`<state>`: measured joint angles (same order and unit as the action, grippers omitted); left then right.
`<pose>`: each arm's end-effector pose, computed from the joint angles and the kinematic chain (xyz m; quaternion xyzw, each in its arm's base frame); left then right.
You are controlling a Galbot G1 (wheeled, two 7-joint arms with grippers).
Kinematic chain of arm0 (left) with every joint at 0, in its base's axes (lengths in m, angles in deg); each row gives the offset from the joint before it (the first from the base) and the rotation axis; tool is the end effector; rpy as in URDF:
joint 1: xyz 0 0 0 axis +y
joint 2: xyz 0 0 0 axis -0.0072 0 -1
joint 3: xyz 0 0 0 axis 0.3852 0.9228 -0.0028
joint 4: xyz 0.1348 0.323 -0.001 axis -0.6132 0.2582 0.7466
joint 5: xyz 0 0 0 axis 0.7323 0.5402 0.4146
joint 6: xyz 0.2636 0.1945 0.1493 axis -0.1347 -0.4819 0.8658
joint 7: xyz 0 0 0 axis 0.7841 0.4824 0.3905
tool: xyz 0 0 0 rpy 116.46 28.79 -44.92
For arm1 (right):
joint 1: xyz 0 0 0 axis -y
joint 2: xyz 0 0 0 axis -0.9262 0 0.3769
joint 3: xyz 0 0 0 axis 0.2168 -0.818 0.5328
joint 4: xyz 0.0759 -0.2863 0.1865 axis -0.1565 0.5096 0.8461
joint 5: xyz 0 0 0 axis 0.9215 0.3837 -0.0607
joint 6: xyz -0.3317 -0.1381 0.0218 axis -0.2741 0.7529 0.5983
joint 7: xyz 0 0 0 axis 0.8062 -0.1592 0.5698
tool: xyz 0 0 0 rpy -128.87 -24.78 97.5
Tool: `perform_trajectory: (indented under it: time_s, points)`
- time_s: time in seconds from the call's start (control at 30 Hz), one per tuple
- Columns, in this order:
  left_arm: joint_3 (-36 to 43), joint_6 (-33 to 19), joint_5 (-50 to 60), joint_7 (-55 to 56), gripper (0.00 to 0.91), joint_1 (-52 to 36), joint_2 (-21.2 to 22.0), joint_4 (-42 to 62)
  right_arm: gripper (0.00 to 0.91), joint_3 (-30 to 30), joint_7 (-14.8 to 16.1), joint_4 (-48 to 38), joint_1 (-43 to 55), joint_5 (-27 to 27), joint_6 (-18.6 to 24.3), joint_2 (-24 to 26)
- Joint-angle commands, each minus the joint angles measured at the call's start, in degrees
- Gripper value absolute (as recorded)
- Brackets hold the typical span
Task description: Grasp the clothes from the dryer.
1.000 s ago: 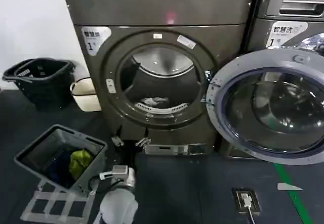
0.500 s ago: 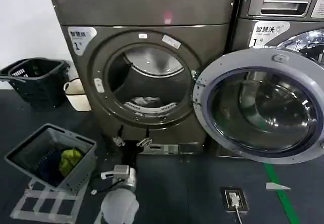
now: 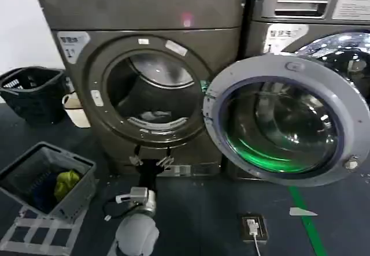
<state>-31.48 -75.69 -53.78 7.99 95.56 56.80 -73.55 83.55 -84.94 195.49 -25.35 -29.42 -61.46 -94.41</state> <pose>0.2940 -0.0536 -0.2589 -0.0135 0.9973 0.0502 0.0525 -0.0942 -0.3681 0.0749 0.5819 0.7682 -0.1750 0.2017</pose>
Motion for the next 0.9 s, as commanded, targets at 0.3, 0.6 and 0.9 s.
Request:
perform_trajectory:
  time_s: [0.3, 0.6, 0.9]
  points:
    - [-0.1, 0.3, -0.6, 0.0, 0.907, -0.2, -0.6, -0.7, 0.907, 0.6, 0.9, 0.3, -1.0, 0.5, 2.8, 0.0]
    - [0.3, 0.5, -0.7, 0.0, 0.907, -0.7, -0.5, -0.4, 0.907, 1.0, 1.0, 0.4, -1.4, 0.5, 2.9, -0.2]
    - [0.0, 0.3, -0.7, 0.0, 0.907, -0.5, -0.2, -0.6, 0.907, 1.4, 1.0, 0.2, -1.5, 0.6, 3.0, -0.1]
